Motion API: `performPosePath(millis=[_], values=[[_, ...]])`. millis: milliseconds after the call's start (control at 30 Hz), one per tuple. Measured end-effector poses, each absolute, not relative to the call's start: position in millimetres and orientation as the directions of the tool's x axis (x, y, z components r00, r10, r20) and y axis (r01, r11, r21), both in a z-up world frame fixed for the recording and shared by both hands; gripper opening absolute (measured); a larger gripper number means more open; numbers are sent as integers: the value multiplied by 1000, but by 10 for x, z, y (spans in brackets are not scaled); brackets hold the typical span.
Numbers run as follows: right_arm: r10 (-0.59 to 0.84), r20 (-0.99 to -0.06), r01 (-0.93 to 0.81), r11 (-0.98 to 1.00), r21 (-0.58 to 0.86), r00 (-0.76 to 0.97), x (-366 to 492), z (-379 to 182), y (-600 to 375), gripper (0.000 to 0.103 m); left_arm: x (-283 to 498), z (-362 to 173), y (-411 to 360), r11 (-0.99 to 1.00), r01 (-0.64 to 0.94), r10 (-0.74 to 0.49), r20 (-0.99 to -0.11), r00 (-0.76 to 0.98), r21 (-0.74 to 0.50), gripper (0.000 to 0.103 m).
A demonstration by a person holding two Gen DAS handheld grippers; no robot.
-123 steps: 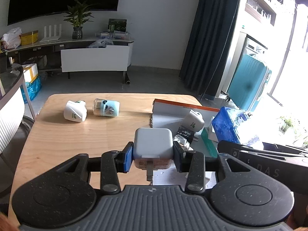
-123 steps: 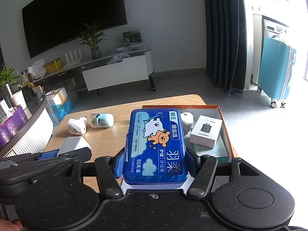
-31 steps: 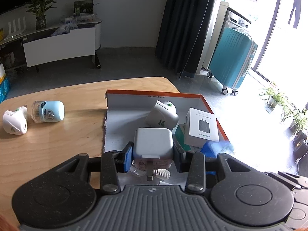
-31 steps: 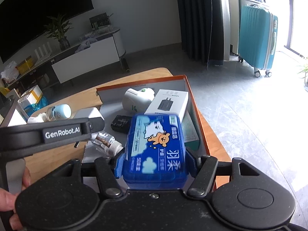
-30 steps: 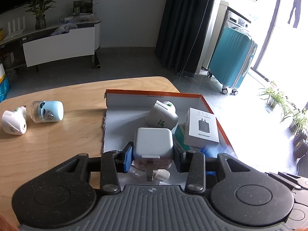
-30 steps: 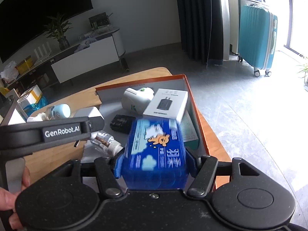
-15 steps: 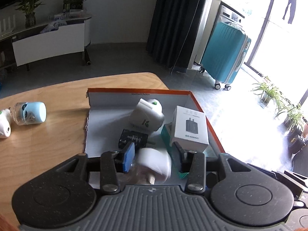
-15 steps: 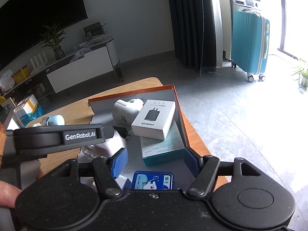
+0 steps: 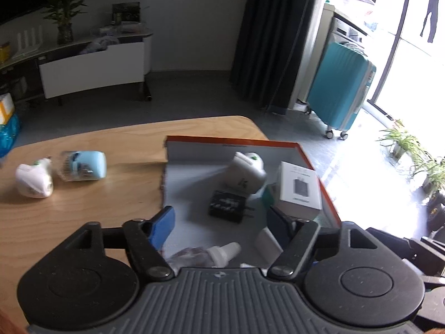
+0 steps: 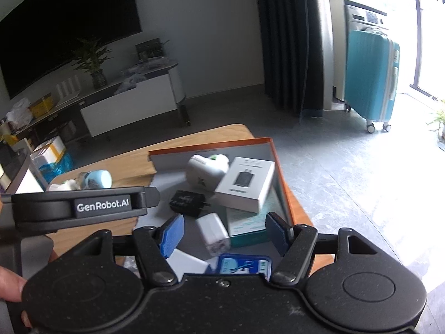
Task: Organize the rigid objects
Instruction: 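Withdraw both open tools toward the white SUPERB plug and toothpick jar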
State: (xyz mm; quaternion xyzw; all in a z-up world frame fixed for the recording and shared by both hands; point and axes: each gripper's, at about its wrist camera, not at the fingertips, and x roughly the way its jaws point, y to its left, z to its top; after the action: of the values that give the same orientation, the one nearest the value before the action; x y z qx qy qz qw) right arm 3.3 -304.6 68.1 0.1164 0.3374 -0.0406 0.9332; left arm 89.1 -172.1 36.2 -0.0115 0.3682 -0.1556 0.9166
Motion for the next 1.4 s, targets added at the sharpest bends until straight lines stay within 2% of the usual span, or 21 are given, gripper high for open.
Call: performPosePath(millis=[200, 567, 1400], values=[[29, -641, 114, 977, 180, 767, 80, 730, -2868, 80, 844, 403, -1456, 966, 222, -252, -670, 698, -131, 83], [94, -641, 15, 987, 162, 762, 213, 814, -2459, 82, 794, 448, -988, 983, 128, -186, -663, 726, -134, 87], [227, -672, -162, 974, 159, 705, 615, 741, -1608, 82, 815, 352, -63, 982, -60, -77, -665, 743, -181, 90]])
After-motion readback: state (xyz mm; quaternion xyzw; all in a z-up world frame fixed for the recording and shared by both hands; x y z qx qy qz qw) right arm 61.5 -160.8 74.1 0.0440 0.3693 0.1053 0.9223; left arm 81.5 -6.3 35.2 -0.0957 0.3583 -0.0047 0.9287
